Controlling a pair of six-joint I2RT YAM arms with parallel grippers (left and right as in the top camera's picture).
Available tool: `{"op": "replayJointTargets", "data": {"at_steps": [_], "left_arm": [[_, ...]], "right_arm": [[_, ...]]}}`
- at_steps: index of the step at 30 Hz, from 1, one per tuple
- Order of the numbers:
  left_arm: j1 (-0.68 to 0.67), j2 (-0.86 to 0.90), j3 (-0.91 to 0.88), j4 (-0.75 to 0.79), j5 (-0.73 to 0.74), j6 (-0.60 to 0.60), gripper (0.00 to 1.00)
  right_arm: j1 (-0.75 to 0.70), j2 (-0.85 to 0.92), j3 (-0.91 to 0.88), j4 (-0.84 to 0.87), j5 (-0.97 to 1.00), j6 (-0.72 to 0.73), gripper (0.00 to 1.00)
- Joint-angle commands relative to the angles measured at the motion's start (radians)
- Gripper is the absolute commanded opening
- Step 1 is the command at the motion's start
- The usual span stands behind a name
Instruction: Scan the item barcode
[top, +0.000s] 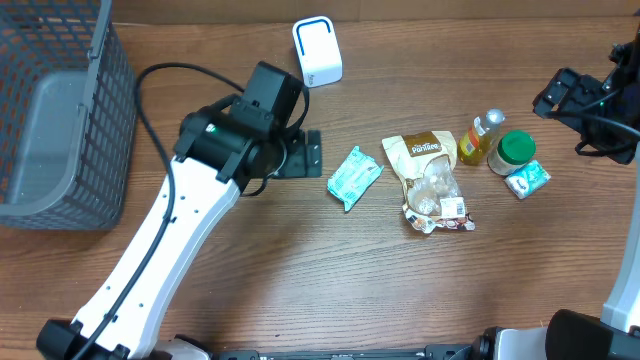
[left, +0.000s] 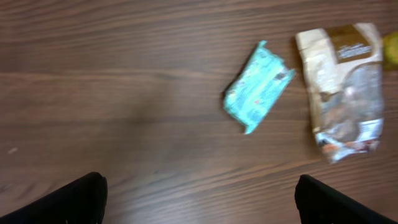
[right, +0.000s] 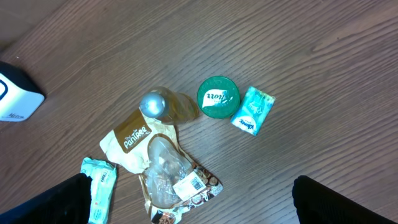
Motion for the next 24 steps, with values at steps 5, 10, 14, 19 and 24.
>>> {"op": "replayJointTargets", "data": {"at_steps": [5, 10, 14, 19, 24], "left_arm": [[0.002, 0.002, -0.002, -0.135, -0.09, 0.004, 0.99], [0.0, 0.003, -0.002, -0.25, -0.079, 0.004, 0.99], [0.0, 0.003, -0.002, -0.257, -0.08, 0.004, 0.99], [0.0, 0.003, -0.002, -0.257, -0.08, 0.004, 0.99], [0.0, 0.003, -0.002, -0.259, -0.085, 0.008, 1.0]], "right_arm": [[-0.001, -0.011, 0.02, 0.005, 0.006, 0.004, 1.0], [-0.001, -0.011, 0.02, 0.005, 0.006, 0.004, 1.0], [-0.001, -0.011, 0.02, 0.005, 0.006, 0.004, 1.0], [-0.001, -0.011, 0.02, 0.005, 0.006, 0.004, 1.0], [-0.001, -0.011, 0.02, 0.005, 0.006, 0.004, 1.0]]}}
